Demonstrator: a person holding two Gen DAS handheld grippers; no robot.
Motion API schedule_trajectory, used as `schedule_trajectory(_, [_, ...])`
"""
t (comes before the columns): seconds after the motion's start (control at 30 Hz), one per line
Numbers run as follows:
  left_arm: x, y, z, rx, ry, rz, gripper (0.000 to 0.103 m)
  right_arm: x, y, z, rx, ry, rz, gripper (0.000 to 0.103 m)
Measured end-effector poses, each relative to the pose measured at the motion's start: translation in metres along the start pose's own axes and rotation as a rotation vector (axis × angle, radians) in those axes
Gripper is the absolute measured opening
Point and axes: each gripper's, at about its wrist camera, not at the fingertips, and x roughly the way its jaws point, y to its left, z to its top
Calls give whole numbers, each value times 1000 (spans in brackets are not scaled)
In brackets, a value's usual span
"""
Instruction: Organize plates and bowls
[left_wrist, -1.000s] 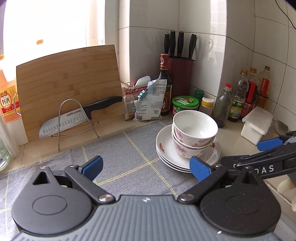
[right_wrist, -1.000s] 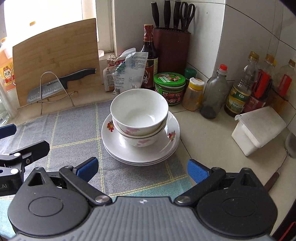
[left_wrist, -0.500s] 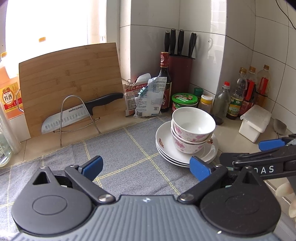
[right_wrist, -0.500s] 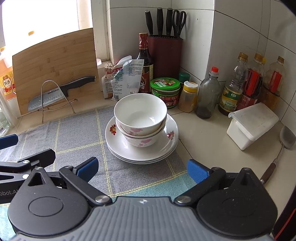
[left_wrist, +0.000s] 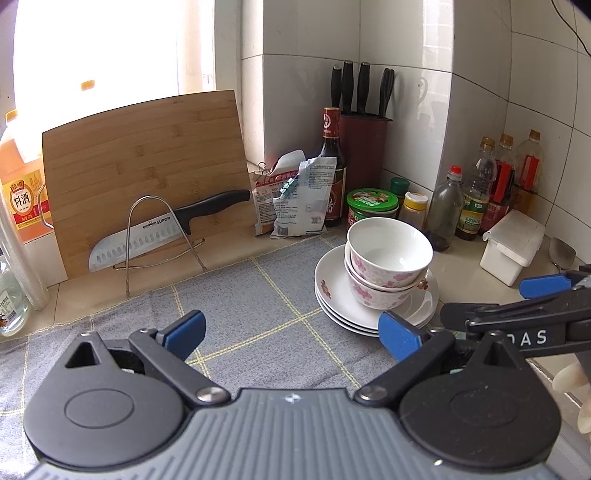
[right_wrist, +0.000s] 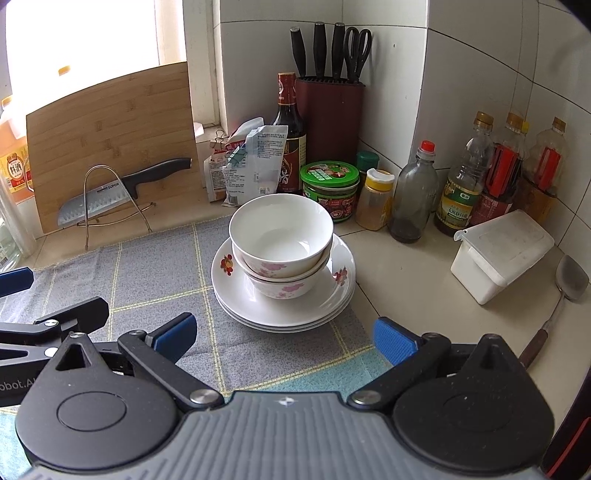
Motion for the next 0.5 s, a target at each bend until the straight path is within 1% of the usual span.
schedule_trajectory(0.5, [6, -1, 2, -1, 11, -4, 99, 3, -3, 2, 2, 2, -12, 103])
